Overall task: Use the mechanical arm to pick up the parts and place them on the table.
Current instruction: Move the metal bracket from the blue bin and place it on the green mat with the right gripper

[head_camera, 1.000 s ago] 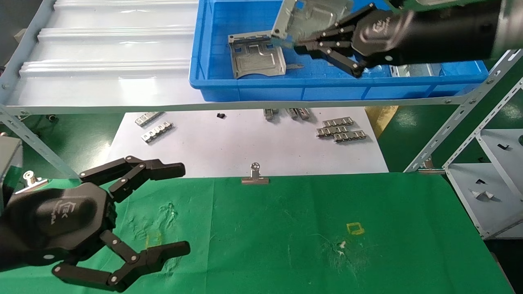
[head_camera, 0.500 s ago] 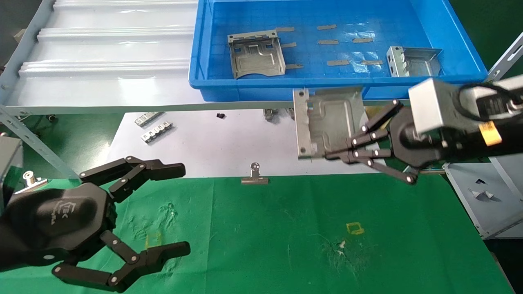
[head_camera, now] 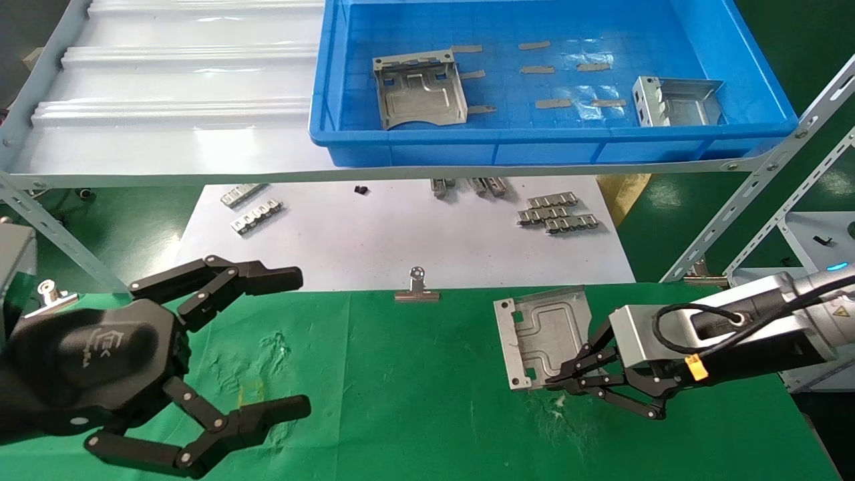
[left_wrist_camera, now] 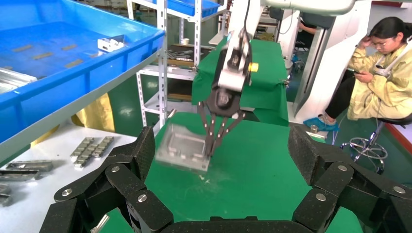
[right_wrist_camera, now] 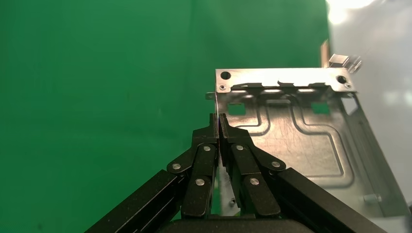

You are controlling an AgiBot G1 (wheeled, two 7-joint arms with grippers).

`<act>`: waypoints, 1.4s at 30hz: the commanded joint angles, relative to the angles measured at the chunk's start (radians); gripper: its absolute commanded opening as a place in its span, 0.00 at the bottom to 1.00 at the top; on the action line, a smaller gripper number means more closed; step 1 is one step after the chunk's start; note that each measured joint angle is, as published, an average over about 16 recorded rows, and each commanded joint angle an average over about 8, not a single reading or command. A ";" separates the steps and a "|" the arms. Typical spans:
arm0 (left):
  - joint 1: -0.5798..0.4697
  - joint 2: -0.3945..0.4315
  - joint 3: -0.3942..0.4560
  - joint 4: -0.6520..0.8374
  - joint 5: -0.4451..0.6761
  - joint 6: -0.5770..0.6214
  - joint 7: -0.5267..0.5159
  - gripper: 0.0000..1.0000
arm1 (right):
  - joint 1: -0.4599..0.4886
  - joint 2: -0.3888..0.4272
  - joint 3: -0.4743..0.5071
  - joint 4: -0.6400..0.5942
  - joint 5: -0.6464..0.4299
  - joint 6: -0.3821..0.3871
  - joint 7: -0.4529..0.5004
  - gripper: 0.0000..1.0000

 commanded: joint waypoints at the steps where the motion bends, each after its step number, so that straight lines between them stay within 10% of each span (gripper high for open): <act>1: 0.000 0.000 0.000 0.000 0.000 0.000 0.000 1.00 | -0.010 -0.035 -0.022 -0.061 -0.030 0.014 -0.035 0.00; 23: 0.000 0.000 0.000 0.000 0.000 0.000 0.000 1.00 | -0.015 -0.187 -0.095 -0.472 -0.136 0.002 -0.274 0.02; 32: 0.000 0.000 0.000 0.000 0.000 0.000 0.000 1.00 | -0.019 -0.220 -0.099 -0.536 -0.143 0.047 -0.314 0.94; 42: 0.000 0.000 0.000 0.000 0.000 0.000 0.000 1.00 | -0.004 -0.231 -0.104 -0.564 -0.154 0.068 -0.350 1.00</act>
